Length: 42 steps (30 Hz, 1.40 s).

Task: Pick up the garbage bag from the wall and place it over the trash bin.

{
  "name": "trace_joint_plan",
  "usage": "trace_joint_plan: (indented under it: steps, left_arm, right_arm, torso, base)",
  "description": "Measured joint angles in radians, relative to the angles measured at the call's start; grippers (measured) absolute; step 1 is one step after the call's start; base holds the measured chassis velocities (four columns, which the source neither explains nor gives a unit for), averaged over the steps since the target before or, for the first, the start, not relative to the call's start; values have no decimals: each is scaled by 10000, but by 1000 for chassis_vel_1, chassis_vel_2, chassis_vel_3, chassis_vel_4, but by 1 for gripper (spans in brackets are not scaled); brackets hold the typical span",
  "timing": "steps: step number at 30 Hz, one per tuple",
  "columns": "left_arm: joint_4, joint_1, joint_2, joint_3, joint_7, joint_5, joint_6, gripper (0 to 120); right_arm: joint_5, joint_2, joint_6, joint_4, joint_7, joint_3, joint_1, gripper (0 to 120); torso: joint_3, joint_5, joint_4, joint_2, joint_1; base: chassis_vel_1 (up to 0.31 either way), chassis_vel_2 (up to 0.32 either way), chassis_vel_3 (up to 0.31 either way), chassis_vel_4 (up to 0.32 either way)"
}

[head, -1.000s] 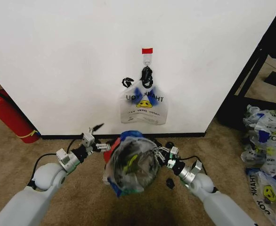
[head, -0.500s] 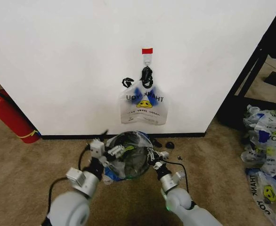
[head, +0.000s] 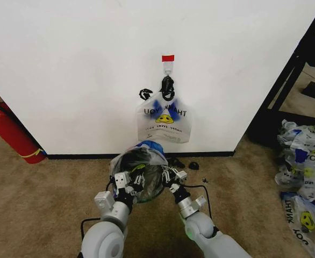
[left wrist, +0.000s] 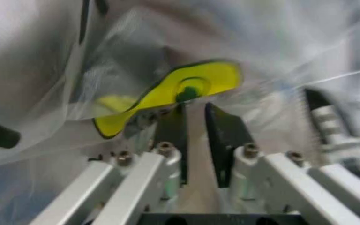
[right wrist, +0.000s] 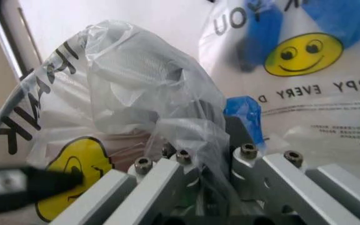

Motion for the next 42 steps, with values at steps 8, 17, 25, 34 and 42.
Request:
trace_joint_plan:
  steps: [8,17,25,34,42]
  left_arm:
    - [772,-356,-371,-128,-348,892,-29,0]
    - [1613,-890,-668,-212,-487,1626,-69,0]
    - [2353,-1224,-658,-262,-509,1963,-180,0]
    - [3028,-1605,-413,-381,-541,2042,-268,0]
    - [2916,-1470,168,-192,-272,2138,-366,0]
  right_arm:
    - [-408,67,231,56,-472,-112,-121,0]
    - [-741,187,422,-13,-1129,-281,-343,0]
    - [-509,100,446,176,-1619,-330,-487,0]
    - [-228,66,461,246,-2226,-288,-569,0]
    - [-167,145,461,124,-1897,-274,-491,0]
  torso:
    - [0,-1,2,0,1]
    - [0,-1,1,0,1]
    - [0,-2,1,0,1]
    - [0,-2,1,0,1]
    - [0,-2,0,0,1]
  base:
    - [0,0,0,0]
    - [0,0,0,0]
    - [0,0,0,0]
    - [0,0,0,0]
    - [0,0,0,0]
